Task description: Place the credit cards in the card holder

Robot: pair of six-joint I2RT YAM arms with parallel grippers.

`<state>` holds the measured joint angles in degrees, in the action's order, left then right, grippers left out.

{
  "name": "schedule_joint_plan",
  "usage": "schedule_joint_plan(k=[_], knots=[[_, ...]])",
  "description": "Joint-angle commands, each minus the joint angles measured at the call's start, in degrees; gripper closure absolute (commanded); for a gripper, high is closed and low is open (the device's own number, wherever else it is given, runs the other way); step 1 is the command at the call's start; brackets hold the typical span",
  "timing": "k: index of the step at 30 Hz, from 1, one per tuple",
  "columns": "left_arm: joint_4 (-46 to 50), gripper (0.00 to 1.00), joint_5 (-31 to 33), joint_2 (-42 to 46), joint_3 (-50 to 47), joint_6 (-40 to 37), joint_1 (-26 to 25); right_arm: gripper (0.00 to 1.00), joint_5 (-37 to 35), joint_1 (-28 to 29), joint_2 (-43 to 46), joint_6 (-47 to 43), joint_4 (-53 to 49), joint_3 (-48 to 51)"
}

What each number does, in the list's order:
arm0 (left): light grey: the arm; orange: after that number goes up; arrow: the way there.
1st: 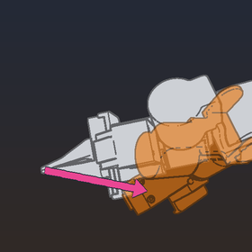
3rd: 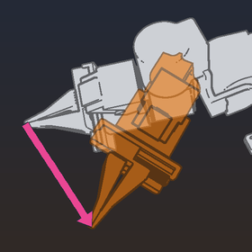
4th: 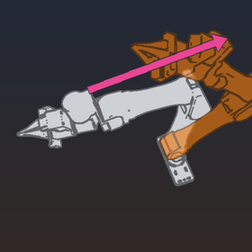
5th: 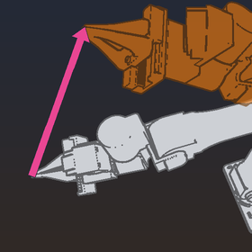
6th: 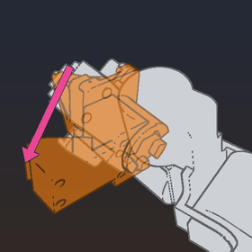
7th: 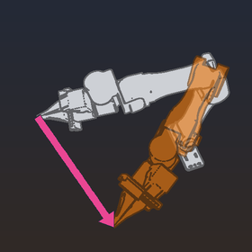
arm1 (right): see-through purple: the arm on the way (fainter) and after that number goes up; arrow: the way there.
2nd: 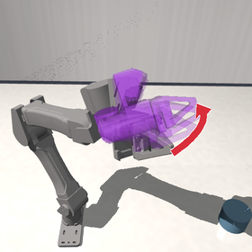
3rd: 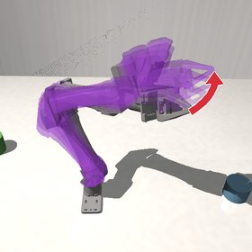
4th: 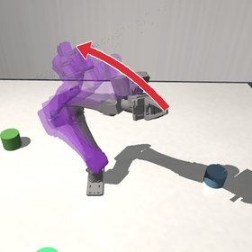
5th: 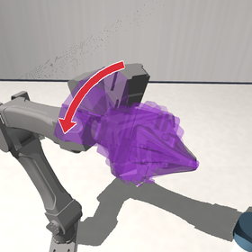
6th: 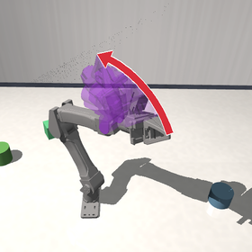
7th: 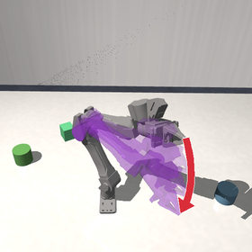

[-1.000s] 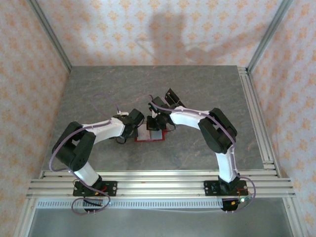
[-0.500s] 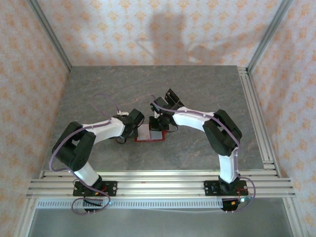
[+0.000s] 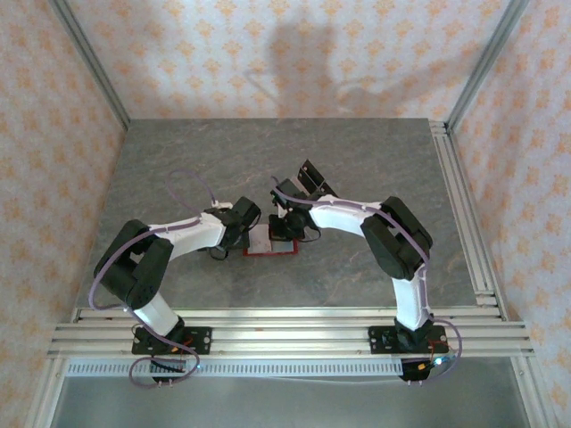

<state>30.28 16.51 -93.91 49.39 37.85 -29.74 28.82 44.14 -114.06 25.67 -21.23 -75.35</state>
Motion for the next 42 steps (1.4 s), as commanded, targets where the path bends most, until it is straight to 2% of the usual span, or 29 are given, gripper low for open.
schedule_joint_plan(k=[1, 15, 22, 30, 42], knots=[[-0.84, 0.02, -0.78, -1.02, -1.48, -0.14, -0.1, 1.0, 0.97, 1.02, -1.29, -0.01, -0.21, 0.26], [-1.24, 0.02, -1.53, -1.08, -1.79, 0.39, -0.41, 1.0, 2.35, 2.84, -3.43, 0.89, -0.09, -3.28], [-0.9, 0.02, -1.43, -0.91, -1.71, 0.65, -0.7, 1.0, 0.96, 2.88, -1.28, 1.42, 1.5, -3.15], [5.76, 0.02, 5.07, 1.69, -0.15, 3.63, -0.3, 1.0, -2.26, 0.42, 3.36, 2.44, 2.71, 0.87], [7.09, 0.01, 6.74, 0.88, 0.1, 4.34, -0.14, 1.0, -0.61, -0.81, 0.98, 1.75, 2.64, 0.05]])
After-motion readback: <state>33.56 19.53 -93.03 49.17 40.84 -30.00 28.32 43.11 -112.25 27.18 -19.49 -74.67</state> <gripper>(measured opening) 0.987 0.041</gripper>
